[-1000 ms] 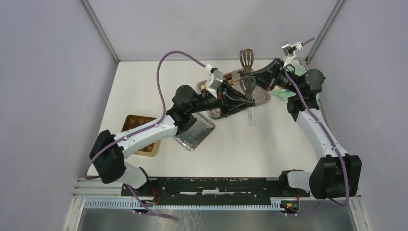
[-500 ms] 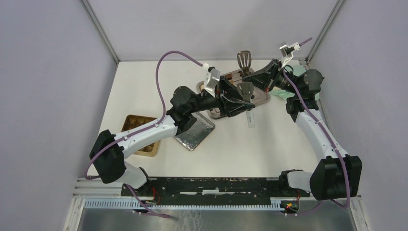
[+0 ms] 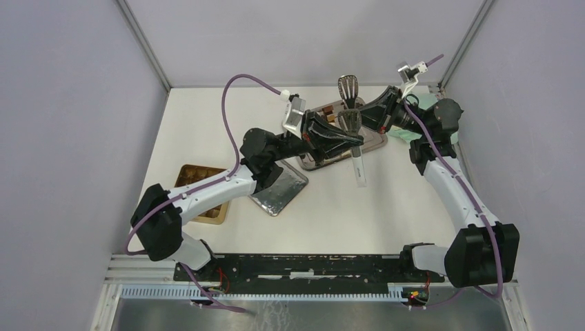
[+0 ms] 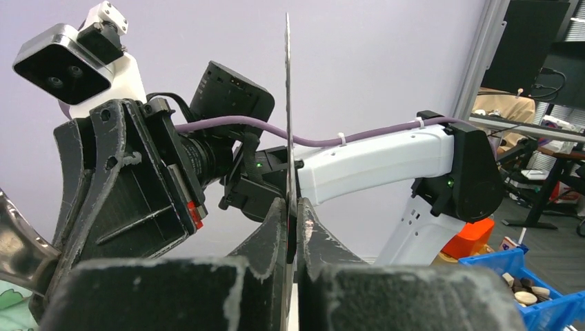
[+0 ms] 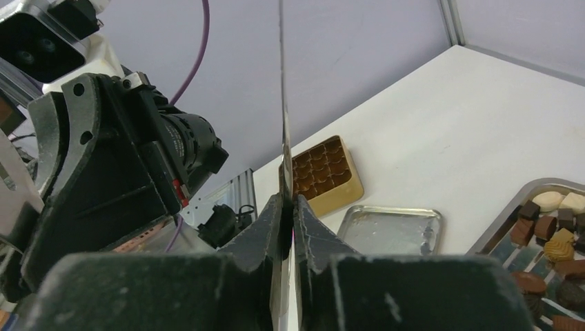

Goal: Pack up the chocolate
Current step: Pick up the clamp from the center of the board.

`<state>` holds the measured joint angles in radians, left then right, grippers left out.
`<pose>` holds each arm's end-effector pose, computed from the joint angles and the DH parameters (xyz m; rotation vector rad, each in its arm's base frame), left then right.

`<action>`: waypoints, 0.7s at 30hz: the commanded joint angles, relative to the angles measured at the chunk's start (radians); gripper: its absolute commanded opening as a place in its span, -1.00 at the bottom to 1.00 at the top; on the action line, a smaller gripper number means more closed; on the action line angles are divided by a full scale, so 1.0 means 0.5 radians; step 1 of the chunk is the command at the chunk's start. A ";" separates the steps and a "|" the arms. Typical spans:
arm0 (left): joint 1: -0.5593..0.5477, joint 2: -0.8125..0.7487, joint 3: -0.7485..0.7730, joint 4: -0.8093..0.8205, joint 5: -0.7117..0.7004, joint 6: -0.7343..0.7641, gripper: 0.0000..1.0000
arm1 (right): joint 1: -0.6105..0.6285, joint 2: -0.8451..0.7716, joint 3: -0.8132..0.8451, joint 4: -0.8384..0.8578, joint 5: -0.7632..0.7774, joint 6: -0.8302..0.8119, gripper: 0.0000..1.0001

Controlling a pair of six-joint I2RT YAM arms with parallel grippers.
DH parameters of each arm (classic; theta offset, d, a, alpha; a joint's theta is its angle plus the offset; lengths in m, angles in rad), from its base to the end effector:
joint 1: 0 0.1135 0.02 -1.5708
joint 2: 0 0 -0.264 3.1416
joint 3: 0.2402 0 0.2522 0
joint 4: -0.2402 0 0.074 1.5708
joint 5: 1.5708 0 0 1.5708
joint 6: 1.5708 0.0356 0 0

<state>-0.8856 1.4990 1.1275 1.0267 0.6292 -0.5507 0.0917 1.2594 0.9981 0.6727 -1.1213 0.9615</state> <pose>0.1942 -0.2708 0.4064 0.8128 0.8705 -1.5708 0.2692 0.0570 0.3953 -0.5106 1.4929 1.4923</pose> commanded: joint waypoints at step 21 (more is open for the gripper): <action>0.383 -0.314 -0.380 0.275 -0.022 -0.190 -0.96 | 0.027 -0.331 -0.145 -0.216 -0.391 -0.708 0.96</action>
<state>-0.7090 1.4078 0.9375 1.1023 0.6300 -0.6209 0.0917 1.1542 0.9733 0.5400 -1.2152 0.6975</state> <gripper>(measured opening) 0.054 0.979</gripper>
